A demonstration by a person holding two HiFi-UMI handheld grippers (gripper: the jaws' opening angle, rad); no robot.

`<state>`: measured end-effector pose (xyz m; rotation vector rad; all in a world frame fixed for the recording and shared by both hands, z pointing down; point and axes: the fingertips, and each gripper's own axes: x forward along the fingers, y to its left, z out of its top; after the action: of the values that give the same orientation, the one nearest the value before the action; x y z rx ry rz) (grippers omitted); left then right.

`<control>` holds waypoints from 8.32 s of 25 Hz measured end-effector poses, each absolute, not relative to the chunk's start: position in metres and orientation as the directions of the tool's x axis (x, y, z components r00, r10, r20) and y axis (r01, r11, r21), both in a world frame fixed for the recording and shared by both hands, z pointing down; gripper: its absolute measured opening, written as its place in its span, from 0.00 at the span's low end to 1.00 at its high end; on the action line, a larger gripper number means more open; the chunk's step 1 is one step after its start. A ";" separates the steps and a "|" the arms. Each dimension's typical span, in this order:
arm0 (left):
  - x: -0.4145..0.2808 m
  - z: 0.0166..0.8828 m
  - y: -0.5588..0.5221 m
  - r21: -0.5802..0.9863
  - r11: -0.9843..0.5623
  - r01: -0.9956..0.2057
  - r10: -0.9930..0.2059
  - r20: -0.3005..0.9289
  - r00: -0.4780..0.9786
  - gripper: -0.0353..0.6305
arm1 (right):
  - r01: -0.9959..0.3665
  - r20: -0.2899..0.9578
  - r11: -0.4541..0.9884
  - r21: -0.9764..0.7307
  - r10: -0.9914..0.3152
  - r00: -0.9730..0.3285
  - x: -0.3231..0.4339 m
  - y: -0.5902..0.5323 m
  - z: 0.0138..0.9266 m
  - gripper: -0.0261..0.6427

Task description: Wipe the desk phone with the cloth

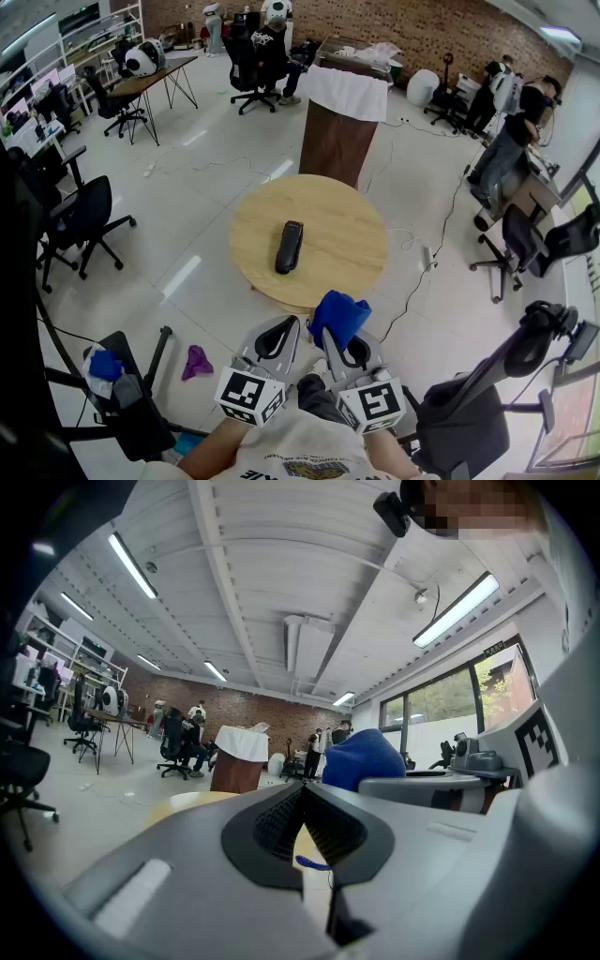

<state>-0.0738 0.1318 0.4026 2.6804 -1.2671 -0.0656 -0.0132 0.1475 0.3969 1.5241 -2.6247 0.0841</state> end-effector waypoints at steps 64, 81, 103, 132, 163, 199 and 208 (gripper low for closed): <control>-0.023 0.433 -0.105 0.080 -0.460 -0.884 -0.865 0.181 0.467 0.06 | -0.780 0.176 0.625 -0.017 -0.766 -0.618 0.037 -0.086 0.411 0.13; -0.052 0.532 -0.143 0.051 -0.487 -0.872 -0.783 0.417 0.462 0.28 | -0.826 0.220 0.563 -0.023 -0.803 -0.554 0.025 -0.115 0.429 0.13; -0.067 0.673 -0.183 -0.053 -0.474 -0.879 -0.486 0.848 0.211 0.49 | -0.850 0.264 0.522 -0.071 -0.812 -0.521 0.036 -0.129 0.448 0.13; -0.071 0.694 -0.185 0.059 -0.442 -0.895 -0.439 0.856 0.273 0.45 | -0.848 0.265 0.525 -0.071 -0.810 -0.524 0.038 -0.121 0.448 0.13; -0.037 0.502 -0.168 0.078 -0.575 -0.815 -0.672 0.524 0.524 0.45 | -0.835 0.120 0.550 -0.033 -0.827 -0.549 0.027 -0.109 0.380 0.13; -0.012 0.432 -0.143 -0.053 -0.628 -0.776 -0.731 0.382 0.566 0.45 | -0.594 0.063 0.805 0.011 -0.593 -0.803 -0.048 -0.115 0.324 0.13; -0.011 0.424 -0.138 -0.056 -0.630 -0.775 -0.736 0.361 0.572 0.45 | -0.622 0.022 0.782 0.041 -0.623 -0.782 -0.030 -0.129 0.302 0.13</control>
<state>-0.0109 -0.1378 0.4235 2.6883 -1.2966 0.5404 -0.0297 -0.1293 0.3025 1.0248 -2.9326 -0.0487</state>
